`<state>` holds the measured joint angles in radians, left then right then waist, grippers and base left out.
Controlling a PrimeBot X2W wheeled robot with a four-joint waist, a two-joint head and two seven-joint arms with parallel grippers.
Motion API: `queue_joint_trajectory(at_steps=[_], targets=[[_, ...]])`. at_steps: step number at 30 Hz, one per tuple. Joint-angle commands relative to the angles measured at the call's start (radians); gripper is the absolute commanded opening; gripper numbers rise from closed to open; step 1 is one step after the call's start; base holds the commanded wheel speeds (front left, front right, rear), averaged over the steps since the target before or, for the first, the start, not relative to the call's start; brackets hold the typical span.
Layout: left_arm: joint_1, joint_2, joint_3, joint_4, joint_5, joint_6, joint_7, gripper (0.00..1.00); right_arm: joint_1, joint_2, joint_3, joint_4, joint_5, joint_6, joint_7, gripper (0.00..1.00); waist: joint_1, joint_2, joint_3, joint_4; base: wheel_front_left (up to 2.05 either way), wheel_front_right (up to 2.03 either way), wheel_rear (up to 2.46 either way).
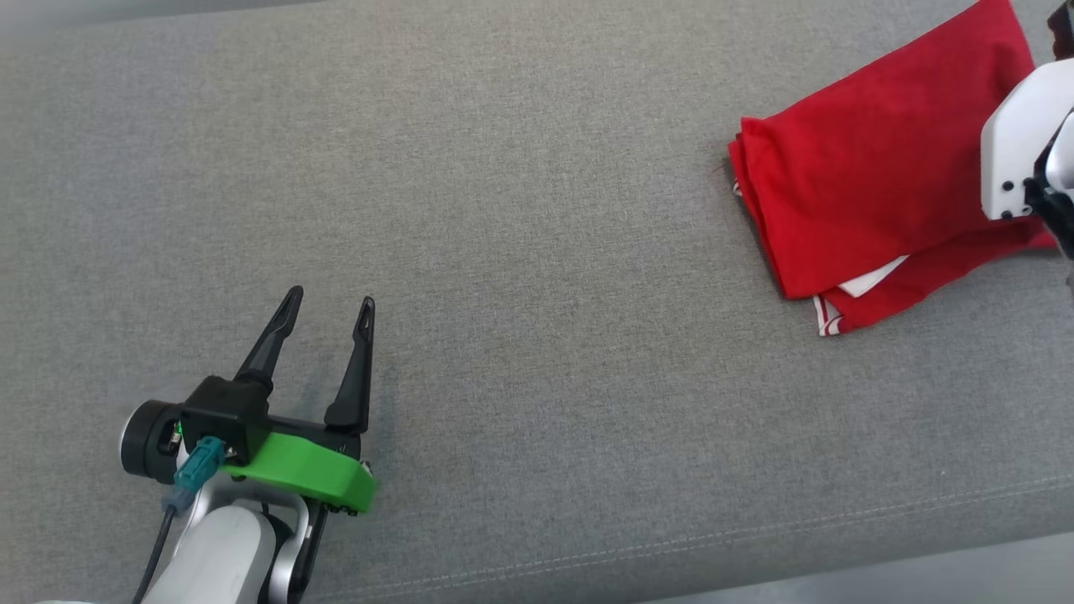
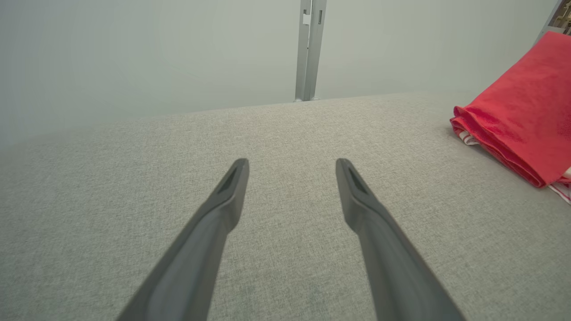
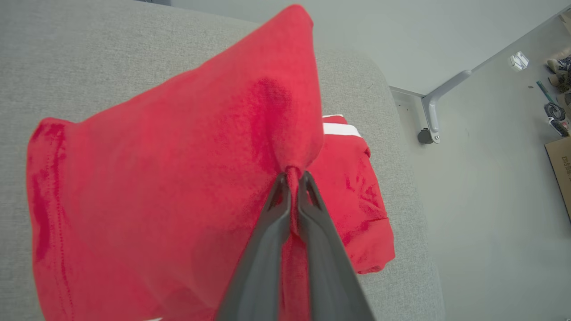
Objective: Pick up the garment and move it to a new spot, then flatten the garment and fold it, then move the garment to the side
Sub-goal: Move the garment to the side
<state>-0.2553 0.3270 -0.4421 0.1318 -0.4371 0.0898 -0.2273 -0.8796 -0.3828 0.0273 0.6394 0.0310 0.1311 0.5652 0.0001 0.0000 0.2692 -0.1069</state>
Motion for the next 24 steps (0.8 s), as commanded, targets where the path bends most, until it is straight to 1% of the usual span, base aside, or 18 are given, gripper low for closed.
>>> queue_joint_trajectory(at_steps=[1,7,10,16,24], targets=[[-0.016,0.012,0.001,-0.012,0.007,0.008,0.005,1.00,-0.015,-0.020,-0.010,-0.014,-0.011,-0.001,0.013,0.00,-0.0001,0.0000,0.021,-0.018,0.00,0.00,0.00],[-0.007,0.025,-0.003,-0.027,0.007,0.010,0.015,1.00,-0.033,-0.080,-0.034,-0.067,-0.022,-0.001,0.040,0.00,-0.0001,0.0000,0.030,-0.027,0.00,0.00,0.00],[-0.003,0.029,-0.006,-0.030,0.007,0.009,0.020,1.00,-0.036,-0.093,-0.050,-0.081,-0.028,-0.001,0.039,0.00,-0.0001,0.0000,0.035,-0.028,0.00,0.00,0.00],[-0.023,0.039,-0.019,-0.045,0.016,0.004,0.036,1.00,-0.022,-0.085,-0.118,-0.078,-0.081,-0.001,0.018,0.00,-0.0001,0.0000,0.065,-0.014,0.00,0.00,0.00],[-0.034,0.062,-0.027,-0.071,0.029,0.009,0.058,1.00,-0.002,-0.090,-0.263,-0.030,-0.229,-0.001,-0.050,0.00,-0.0001,0.0000,0.122,0.027,0.00,0.00,0.00]])
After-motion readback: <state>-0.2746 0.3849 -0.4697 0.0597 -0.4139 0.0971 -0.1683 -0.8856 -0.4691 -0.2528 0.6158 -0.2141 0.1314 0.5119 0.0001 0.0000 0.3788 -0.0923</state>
